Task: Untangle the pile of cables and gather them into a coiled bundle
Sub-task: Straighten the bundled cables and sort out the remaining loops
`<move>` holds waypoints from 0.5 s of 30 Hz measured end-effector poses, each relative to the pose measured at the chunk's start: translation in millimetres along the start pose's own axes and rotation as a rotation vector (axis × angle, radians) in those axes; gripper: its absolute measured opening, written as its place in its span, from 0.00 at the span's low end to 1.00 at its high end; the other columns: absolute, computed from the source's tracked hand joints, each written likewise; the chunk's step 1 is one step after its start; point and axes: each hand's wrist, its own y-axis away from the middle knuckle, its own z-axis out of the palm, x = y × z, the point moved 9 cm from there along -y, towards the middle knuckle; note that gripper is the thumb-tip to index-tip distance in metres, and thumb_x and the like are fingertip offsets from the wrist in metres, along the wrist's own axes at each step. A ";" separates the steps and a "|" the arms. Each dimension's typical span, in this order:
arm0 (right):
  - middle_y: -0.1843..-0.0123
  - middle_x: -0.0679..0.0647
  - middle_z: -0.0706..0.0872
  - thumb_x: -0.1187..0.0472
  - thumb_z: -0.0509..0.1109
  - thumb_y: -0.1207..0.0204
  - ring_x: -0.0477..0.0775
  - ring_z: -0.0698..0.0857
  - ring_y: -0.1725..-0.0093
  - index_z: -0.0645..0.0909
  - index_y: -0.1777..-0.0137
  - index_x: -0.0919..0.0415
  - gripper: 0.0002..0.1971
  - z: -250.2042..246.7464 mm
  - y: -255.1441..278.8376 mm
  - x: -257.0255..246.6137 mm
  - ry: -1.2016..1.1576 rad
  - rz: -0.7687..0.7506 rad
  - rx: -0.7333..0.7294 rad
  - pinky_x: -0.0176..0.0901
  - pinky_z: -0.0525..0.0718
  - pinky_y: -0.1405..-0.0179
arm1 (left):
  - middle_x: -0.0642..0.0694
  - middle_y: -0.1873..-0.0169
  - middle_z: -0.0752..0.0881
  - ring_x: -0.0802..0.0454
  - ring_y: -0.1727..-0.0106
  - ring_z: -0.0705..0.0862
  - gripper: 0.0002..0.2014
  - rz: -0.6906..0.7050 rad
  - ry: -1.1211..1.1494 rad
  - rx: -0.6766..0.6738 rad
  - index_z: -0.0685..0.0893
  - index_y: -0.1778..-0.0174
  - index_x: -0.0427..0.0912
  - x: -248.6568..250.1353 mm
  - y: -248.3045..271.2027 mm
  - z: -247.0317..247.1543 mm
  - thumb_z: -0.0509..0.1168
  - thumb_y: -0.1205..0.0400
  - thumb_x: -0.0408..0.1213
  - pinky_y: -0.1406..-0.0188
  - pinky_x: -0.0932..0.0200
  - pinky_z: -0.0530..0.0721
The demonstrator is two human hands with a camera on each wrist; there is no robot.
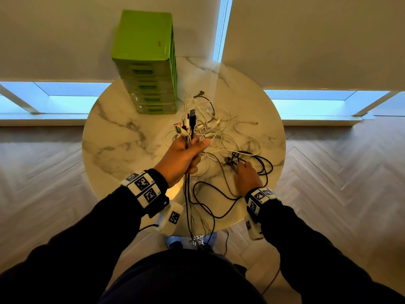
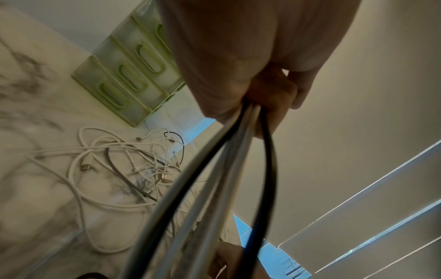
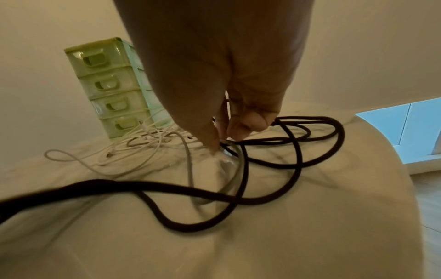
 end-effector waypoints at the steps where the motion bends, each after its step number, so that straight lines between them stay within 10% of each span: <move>1: 0.30 0.67 0.74 0.64 0.63 0.16 0.70 0.81 0.37 0.74 0.30 0.68 0.16 4.3 -3.1 1.4 0.002 -0.009 -0.011 0.54 0.79 0.41 | 0.46 0.70 0.53 0.52 0.74 0.53 0.22 -0.003 -0.004 0.002 0.59 0.66 0.53 -0.8 0.6 -1.4 0.65 0.12 0.39 0.76 0.56 0.53; 8: 0.39 0.64 0.82 0.61 0.56 0.13 0.67 0.83 0.40 0.76 0.39 0.65 0.11 -1.1 -8.0 -10.8 -0.163 0.047 -0.052 0.52 0.78 0.50 | 0.49 0.73 0.55 0.54 0.76 0.56 0.23 -0.003 -0.016 0.023 0.54 0.63 0.49 -6.5 -2.8 -8.7 0.64 0.11 0.38 0.78 0.60 0.58; 15: 0.58 0.52 0.89 0.61 0.63 0.13 0.49 0.86 0.66 0.72 0.40 0.58 0.05 -146.9 22.3 -71.3 -0.874 -0.202 0.426 0.38 0.81 0.66 | 0.56 0.72 0.71 0.60 0.74 0.71 0.15 0.029 0.087 0.170 0.68 0.57 0.51 -16.3 -18.0 -27.9 0.69 0.15 0.35 0.70 0.59 0.68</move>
